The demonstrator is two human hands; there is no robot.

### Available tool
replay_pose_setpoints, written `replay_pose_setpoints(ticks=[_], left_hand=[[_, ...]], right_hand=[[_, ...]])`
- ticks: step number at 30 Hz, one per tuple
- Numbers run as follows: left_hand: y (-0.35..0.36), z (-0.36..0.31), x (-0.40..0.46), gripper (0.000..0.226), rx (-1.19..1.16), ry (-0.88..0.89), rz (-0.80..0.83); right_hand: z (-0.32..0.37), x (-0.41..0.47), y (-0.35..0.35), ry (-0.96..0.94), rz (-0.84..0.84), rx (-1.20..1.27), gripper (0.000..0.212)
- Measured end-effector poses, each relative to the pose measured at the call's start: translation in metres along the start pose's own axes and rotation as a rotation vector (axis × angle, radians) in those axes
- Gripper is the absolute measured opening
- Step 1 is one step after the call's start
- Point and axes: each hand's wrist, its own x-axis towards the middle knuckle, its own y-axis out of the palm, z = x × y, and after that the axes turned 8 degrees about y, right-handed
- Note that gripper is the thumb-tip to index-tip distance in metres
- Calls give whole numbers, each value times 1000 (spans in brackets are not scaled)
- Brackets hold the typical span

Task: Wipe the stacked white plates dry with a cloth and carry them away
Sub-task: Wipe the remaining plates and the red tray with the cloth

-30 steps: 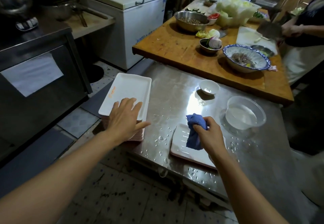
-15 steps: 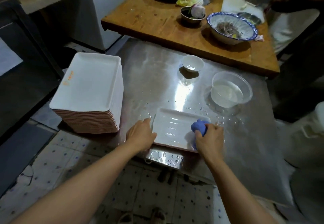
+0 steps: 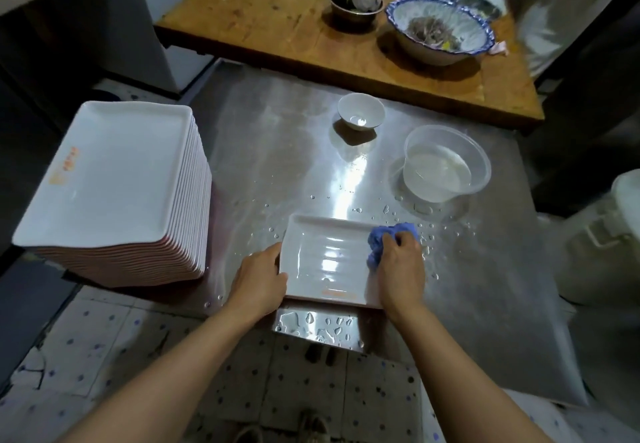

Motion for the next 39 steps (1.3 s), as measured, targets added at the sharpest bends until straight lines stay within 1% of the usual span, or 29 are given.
replay_pose_setpoints(ticks=[1, 2, 3, 4, 5, 6, 7, 8, 9, 10, 12, 15, 18, 21, 23, 25, 27, 29, 32, 37, 39], left_hand=[[0, 1, 1, 40, 4, 6, -4], [0, 1, 1, 38, 8, 7, -4], [0, 2, 1, 37, 13, 7, -3], [0, 2, 2, 36, 22, 8, 1], [-1, 3, 2, 35, 30, 9, 3], [-1, 3, 2, 34, 31, 9, 4], [-2, 2, 2, 33, 28, 7, 7], [-2, 2, 2, 34, 22, 4, 13], [-2, 1, 2, 36, 20, 0, 22], [-2, 0, 2, 37, 25, -7, 29], [-3, -1, 1, 38, 35, -21, 36], [-4, -2, 0, 39, 9, -30, 66], [-4, 0, -1, 42, -74, -52, 84], [-1, 5, -1, 36, -188, -89, 67], [1, 9, -3, 33, -250, -88, 59], [3, 12, -4, 42, -297, -81, 55], [4, 13, -4, 48, -332, -92, 52], [5, 13, -4, 49, -361, -118, 39], [4, 10, -3, 50, -323, -131, 28], [3, 3, -5, 50, -261, -130, 32], [3, 2, -5, 49, -248, -132, 30]], right_hand=[[7, 3, 1, 59, 41, 70, 38], [9, 6, 6, 49, 43, 91, 37], [15, 6, 10, 84, 55, 149, 28], [20, 5, 15, 47, 43, 167, 17], [25, 2, 18, 23, 6, 163, 12], [30, 0, 24, -18, 26, 154, 11], [35, -3, 28, -75, 58, 143, 11], [42, -6, 34, -132, 131, 144, 14], [45, -7, 41, -208, 188, 118, 23], [50, -7, 46, -255, 190, 68, 32], [62, -8, 52, -312, 251, 60, 37], [77, -9, 54, -323, 361, 57, 39], [76, -11, 47, -320, 463, 24, 38], [65, -18, 34, -357, 595, 27, 37], [56, -27, 25, -404, 656, 22, 31], [50, -33, 20, -436, 685, -12, 30], [46, -37, 17, -451, 688, -59, 35], [42, -39, 15, -484, 673, -146, 37], [26, -42, 4, -515, 617, -251, 38], [-18, -32, -30, -396, 475, -383, 34], [-26, -30, -37, -342, 442, -401, 29]])
